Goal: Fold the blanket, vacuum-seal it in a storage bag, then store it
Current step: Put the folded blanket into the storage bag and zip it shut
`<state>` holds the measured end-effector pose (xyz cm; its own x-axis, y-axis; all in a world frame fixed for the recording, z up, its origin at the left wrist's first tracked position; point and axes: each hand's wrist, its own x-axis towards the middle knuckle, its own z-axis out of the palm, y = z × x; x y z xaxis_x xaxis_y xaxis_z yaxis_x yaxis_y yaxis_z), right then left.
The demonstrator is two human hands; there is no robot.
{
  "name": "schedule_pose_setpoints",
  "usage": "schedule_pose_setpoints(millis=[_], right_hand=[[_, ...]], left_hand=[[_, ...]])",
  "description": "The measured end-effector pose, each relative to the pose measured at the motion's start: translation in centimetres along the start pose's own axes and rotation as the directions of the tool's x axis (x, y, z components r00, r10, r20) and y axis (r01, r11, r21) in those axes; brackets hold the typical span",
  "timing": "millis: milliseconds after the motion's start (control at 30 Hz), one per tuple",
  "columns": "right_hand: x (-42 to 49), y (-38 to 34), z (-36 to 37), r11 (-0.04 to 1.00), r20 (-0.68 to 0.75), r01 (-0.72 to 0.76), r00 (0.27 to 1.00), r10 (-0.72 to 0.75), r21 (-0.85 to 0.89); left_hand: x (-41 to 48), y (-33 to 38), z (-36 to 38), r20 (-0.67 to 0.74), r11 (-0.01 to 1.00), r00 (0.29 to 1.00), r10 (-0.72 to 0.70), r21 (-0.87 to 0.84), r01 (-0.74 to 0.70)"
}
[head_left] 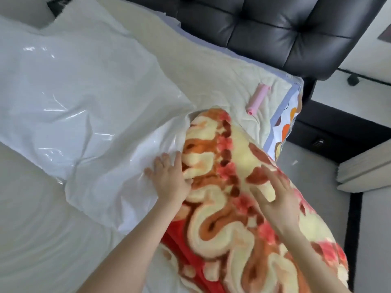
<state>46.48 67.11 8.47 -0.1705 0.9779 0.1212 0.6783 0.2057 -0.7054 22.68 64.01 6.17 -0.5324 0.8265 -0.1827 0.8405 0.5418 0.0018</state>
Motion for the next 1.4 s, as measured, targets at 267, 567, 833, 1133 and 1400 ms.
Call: schedule_pose_setpoints(millis=[267,567,833,1133,1400], right_hand=[[4.3,1.2,9.8,0.929,0.367,0.155,0.930,-0.023,-0.336],[3.4,1.1,10.3,0.929,0.384,0.194,0.921,-0.063,-0.314],[3.0,0.0,10.7,0.925,0.434,0.259,0.893,-0.120,-0.278],[3.5,-0.2,11.9,0.949,0.400,0.280,0.894,-0.202,-0.148],[10.8,5.5,7.0,0.978,-0.037,-0.093,0.994,0.101,0.187]], left_hand=[[0.5,0.0,-2.5,-0.095,0.984,0.985,0.143,0.117,-0.132],[6.9,1.8,-5.0,-0.124,0.949,0.953,0.278,0.187,-0.252],[11.1,4.1,-7.6,-0.069,0.929,0.962,0.264,0.286,-0.234],[5.8,12.9,-4.0,-0.033,0.713,0.719,0.694,0.172,-0.680],[8.2,10.4,-1.1,-0.157,0.702,0.792,0.589,-0.386,-0.599]])
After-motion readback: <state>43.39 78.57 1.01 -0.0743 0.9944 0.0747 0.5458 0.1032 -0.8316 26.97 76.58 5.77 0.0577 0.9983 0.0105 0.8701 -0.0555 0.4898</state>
